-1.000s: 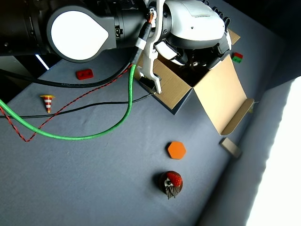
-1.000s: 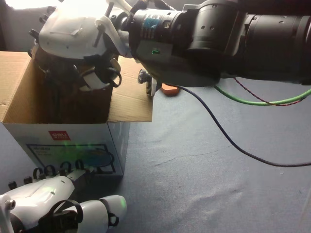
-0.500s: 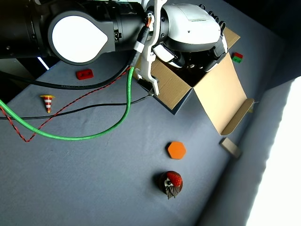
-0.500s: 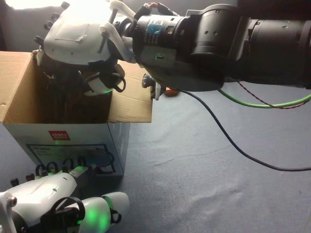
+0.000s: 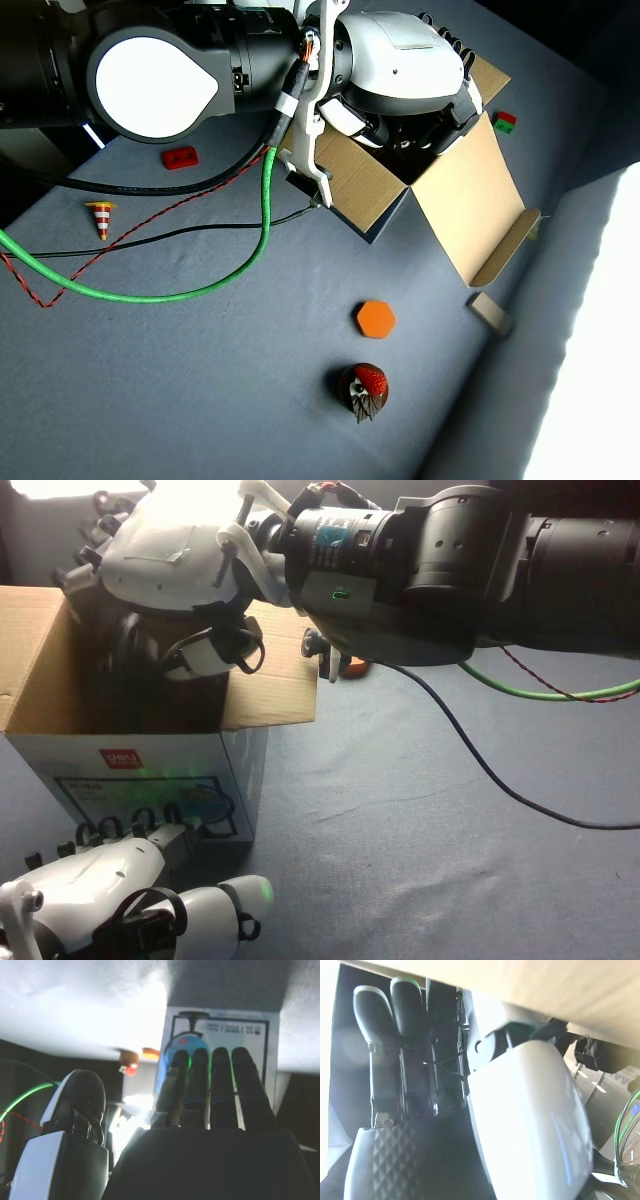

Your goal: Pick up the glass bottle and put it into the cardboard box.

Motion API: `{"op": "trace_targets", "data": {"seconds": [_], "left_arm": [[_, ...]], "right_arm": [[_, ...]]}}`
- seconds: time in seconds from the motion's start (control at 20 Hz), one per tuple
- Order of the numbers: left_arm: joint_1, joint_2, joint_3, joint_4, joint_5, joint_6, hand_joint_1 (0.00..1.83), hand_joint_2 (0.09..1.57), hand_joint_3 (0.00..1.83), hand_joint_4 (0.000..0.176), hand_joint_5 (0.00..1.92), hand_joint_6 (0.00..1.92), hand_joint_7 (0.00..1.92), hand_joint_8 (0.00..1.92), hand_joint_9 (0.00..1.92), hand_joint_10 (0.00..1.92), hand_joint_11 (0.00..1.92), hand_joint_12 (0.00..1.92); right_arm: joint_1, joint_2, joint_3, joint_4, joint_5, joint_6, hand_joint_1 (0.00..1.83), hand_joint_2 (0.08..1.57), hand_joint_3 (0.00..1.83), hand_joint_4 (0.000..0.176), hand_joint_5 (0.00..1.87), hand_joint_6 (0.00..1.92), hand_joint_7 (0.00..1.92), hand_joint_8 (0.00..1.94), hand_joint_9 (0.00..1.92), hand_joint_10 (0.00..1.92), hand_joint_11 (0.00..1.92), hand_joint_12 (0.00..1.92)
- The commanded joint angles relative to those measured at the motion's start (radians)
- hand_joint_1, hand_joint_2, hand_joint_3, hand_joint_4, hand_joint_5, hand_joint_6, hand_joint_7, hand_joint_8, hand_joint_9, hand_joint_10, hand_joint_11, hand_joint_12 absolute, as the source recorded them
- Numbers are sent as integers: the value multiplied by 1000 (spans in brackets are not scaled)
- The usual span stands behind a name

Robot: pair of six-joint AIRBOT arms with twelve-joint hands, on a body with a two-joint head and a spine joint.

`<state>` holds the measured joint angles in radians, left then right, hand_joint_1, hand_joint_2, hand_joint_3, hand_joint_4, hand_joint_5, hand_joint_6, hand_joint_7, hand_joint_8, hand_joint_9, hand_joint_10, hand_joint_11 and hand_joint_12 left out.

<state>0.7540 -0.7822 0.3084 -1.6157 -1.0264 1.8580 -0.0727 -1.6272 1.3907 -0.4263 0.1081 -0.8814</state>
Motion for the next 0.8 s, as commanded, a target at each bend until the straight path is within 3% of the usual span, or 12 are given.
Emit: {"op": "trace_targets", "data": {"seconds": [0.0,0.1,0.25,0.45,0.6,0.7,0.75], "left_arm": [[-8,1,-4,60,-43,-1,0,1240,0,0,50,2,33,0,0,0,0,0],[-6,1,-6,60,-43,-1,0,1240,0,0,50,2,33,0,0,0,0,0],[-13,4,-8,56,-37,-1,0,1240,0,0,51,2,33,0,0,0,0,0],[-91,17,-33,-82,-63,105,0,1240,0,0,51,1,33,0,0,0,0,0],[-208,28,-63,-222,-124,212,0,1240,0,0,51,1,33,0,0,0,0,0],[-361,20,-81,-377,-206,360,0,1240,0,0,51,1,33,0,0,0,0,0],[-403,15,-86,-409,-238,393,0,1240,0,0,51,1,33,0,0,0,0,0]], "right_arm": [[10,4,-4,4,110,-7,1035,1049,0,0,332,331,479,142,203,557,0,1236],[14,8,-8,4,105,-8,1024,1038,0,0,318,183,455,33,185,431,0,1113],[27,35,-41,4,95,-4,1016,1029,0,0,317,136,433,8,181,389,0,1038],[65,141,-155,3,44,62,1015,1028,0,0,317,130,431,6,182,384,0,1035],[85,253,-260,1,-27,148,1014,1027,0,0,315,126,429,4,183,381,0,1034],[94,374,-362,133,-67,159,1006,1006,0,0,318,111,420,0,183,364,0,1013],[100,412,-392,170,-85,159,1006,999,0,0,319,107,419,0,184,360,0,1009]]}}
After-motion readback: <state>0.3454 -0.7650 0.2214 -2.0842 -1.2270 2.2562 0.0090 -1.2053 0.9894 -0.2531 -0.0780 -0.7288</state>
